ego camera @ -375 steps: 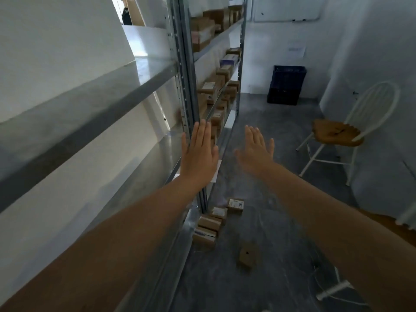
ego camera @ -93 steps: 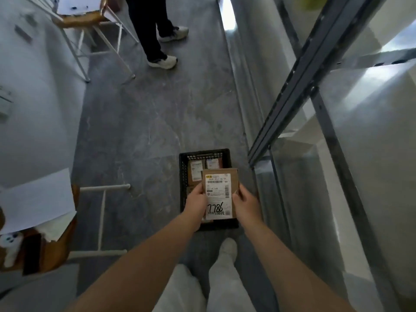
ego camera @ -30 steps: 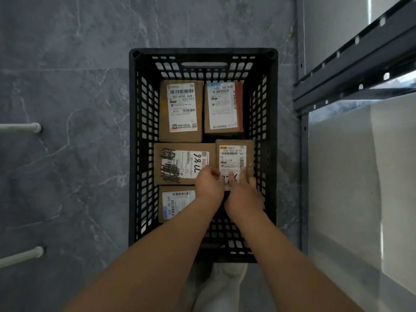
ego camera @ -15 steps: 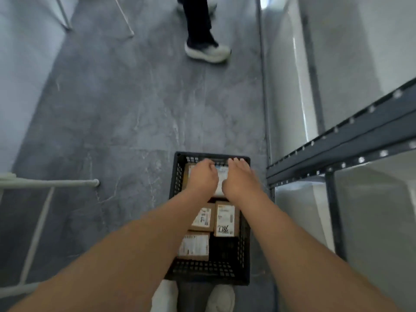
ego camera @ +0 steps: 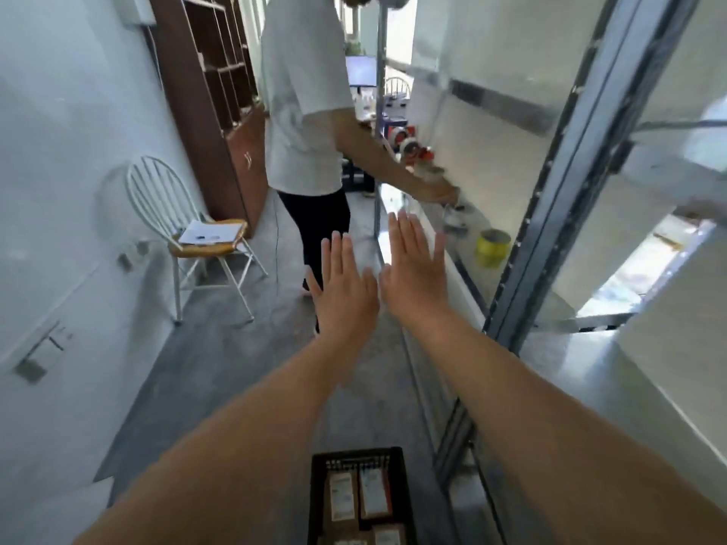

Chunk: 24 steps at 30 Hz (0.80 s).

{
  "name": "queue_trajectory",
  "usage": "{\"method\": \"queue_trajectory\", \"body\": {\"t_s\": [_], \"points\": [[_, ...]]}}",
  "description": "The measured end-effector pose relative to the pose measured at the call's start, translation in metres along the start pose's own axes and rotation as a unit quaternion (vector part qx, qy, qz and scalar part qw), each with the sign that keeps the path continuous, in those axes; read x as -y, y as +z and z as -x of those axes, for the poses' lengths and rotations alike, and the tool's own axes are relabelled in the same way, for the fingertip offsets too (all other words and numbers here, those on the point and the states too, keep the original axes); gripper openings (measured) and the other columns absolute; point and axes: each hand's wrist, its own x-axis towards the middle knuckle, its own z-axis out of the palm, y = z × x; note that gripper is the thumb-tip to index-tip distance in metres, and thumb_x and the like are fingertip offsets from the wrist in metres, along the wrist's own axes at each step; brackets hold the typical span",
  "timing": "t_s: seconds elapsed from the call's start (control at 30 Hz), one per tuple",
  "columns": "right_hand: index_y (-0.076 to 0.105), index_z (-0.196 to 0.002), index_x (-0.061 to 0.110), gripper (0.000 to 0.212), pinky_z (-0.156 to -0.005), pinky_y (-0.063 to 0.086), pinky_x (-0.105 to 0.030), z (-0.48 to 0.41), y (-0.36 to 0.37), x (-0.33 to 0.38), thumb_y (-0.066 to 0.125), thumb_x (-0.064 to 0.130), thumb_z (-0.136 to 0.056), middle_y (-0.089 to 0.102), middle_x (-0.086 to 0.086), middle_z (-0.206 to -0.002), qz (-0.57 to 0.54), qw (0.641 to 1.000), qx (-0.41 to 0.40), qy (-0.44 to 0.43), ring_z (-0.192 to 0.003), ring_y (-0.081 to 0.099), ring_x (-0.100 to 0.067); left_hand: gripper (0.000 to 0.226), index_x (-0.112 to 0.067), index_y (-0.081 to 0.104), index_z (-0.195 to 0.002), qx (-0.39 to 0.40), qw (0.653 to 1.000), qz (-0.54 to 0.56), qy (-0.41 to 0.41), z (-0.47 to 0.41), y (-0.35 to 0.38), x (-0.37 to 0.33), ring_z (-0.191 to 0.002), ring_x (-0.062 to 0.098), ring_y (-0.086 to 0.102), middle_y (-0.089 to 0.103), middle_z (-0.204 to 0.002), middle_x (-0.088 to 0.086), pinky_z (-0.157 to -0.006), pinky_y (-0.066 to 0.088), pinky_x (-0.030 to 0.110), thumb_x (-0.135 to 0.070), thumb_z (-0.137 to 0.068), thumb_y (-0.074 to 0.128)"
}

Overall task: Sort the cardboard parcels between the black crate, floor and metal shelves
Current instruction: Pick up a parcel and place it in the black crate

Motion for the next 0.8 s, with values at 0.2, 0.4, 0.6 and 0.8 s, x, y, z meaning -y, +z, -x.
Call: {"method": "queue_trajectory", "body": {"t_s": [0.2,0.4,0.6,0.8], "points": [[-0.013,-0.155,0.011,0.070,-0.121,-0.007,-0.050,-0.035,-0.130,-0.001,0.027,0.035,-0.103,-0.017,-0.002,-0.163,0.044,0.995,-0.074,0.043,-0.150,-0.016,-0.017,0.060,-0.019,0.003,-0.157,-0.078,0.987,-0.003,0.140,-0.044,-0.113,-0.087,-0.149,0.008,-0.009,-0.005,-0.164,-0.006,-0.120,-0.008,0.046,-0.032,-0.103,0.024],[-0.012,-0.155,0.013,0.073,-0.121,-0.006,-0.051,-0.046,-0.221,0.000,0.032,0.034,-0.101,-0.016,-0.002,-0.163,0.088,0.978,-0.164,0.094,-0.150,-0.015,-0.017,0.061,-0.023,-0.002,-0.156,-0.120,0.962,-0.017,0.244,-0.079,-0.180,-0.122,-0.149,0.007,-0.011,-0.008,-0.164,-0.009,-0.120,-0.009,0.045,-0.036,-0.102,0.023],[-0.009,-0.156,0.017,0.072,-0.120,-0.011,-0.048,-0.036,-0.265,0.025,0.035,0.033,-0.102,-0.014,-0.001,-0.164,0.136,0.956,-0.205,0.158,-0.151,-0.013,-0.018,0.069,-0.023,-0.020,-0.152,-0.075,0.952,-0.028,0.296,-0.087,-0.205,-0.108,-0.147,0.014,-0.024,-0.025,-0.160,-0.007,-0.119,-0.010,0.052,-0.050,-0.100,0.015],[-0.007,-0.157,0.017,0.071,-0.121,-0.003,-0.051,0.002,-0.304,0.053,0.035,0.034,-0.102,-0.012,-0.001,-0.164,0.186,0.932,-0.217,0.223,-0.151,-0.012,-0.017,0.067,-0.022,-0.021,-0.152,-0.079,0.927,0.047,0.363,-0.084,-0.241,-0.109,-0.146,0.015,-0.026,-0.027,-0.159,-0.004,-0.118,-0.011,0.054,-0.049,-0.101,0.011]]}}
